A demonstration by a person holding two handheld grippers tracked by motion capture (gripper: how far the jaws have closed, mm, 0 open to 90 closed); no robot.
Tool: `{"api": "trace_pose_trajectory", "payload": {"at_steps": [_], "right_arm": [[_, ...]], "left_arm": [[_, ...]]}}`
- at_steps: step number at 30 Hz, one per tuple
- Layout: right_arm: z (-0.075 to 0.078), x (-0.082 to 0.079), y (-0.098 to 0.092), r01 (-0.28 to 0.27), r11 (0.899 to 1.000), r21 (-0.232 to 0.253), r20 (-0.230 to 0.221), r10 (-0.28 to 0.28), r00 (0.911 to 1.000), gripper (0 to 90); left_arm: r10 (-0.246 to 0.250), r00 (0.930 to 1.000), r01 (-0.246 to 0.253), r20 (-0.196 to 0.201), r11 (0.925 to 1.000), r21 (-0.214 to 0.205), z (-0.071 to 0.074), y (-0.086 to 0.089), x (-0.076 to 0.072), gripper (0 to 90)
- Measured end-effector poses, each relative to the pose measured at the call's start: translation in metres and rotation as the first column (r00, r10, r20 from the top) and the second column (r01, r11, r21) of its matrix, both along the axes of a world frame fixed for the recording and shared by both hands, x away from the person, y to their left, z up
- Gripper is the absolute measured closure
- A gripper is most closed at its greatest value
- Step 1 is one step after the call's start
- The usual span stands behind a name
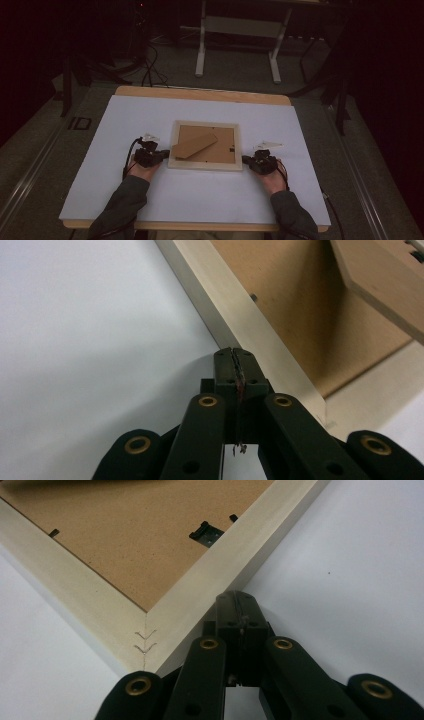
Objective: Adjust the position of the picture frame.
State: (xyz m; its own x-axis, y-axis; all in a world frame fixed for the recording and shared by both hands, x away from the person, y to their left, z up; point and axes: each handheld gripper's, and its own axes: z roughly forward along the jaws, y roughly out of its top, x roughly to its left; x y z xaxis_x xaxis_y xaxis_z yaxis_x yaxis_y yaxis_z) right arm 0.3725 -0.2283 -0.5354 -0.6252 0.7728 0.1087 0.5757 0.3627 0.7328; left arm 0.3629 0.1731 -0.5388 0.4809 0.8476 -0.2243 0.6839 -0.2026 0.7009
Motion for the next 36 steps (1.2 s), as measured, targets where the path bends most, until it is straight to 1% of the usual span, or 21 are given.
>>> {"api": "trace_pose_trajectory", "payload": {"at_steps": [6,12,14,16,18,22,25,28,31,33,36], "right_arm": [[0.000,0.000,0.001,0.005,1.000,-0.007,0.009,-0.005,0.9999,90.0],[0.000,-0.002,0.001,0.012,1.000,-0.010,0.012,-0.012,0.9999,90.0],[-0.001,-0.001,-0.003,0.008,1.000,0.006,0.007,-0.008,0.9999,90.0],[-0.001,-0.001,-0.004,0.008,1.000,0.011,0.004,-0.008,1.0000,90.0],[-0.001,0.000,-0.004,0.007,1.000,0.008,0.007,-0.007,1.0000,90.0],[-0.001,-0.001,-0.004,0.008,1.000,0.009,0.006,-0.008,0.9999,90.0],[-0.001,-0.002,-0.004,0.010,1.000,0.003,0.014,-0.010,0.9999,90.0],[-0.001,-0.002,-0.003,0.008,1.000,-0.011,0.027,-0.007,0.9996,90.0],[0.000,-0.003,-0.001,0.016,0.999,-0.031,0.050,-0.014,0.9986,89.9],[0.001,-0.004,0.000,0.014,1.000,-0.021,0.059,-0.013,0.9982,89.9],[0.002,-0.005,0.000,0.012,1.000,-0.019,0.066,-0.011,0.9978,89.8]], "left_arm": [[-0.004,1.0000,0.004,0.002,0.9998,-0.022,-0.002,0.002,-0.010,90.0],[-0.013,0.9999,0.013,0.005,0.9997,-0.018,-0.002,0.001,-0.017,90.0],[-0.028,0.9996,0.028,0.007,0.9994,-0.019,-0.002,0.000,-0.019,90.0],[-0.031,0.9994,0.031,0.012,0.9994,-0.014,-0.002,-0.001,-0.020,90.0],[-0.037,0.9992,0.037,0.016,0.9993,-0.007,-0.002,-0.002,-0.021,90.0],[-0.036,0.9992,0.037,0.017,0.9993,-0.007,-0.002,-0.002,-0.021,90.0],[-0.038,0.9990,0.038,0.021,0.9992,-0.009,-0.002,-0.002,-0.021,90.0],[-0.035,0.9988,0.034,0.034,0.9994,0.009,-0.002,-0.003,-0.019,90.0],[-0.037,0.9985,0.037,0.039,0.9993,0.004,-0.002,-0.003,-0.018,90.0],[-0.039,0.9981,0.039,0.047,0.9992,0.002,-0.001,-0.002,-0.018,90.0],[-0.038,0.9977,0.038,0.057,0.9993,0.000,0.000,-0.001,-0.019,89.8]]}}
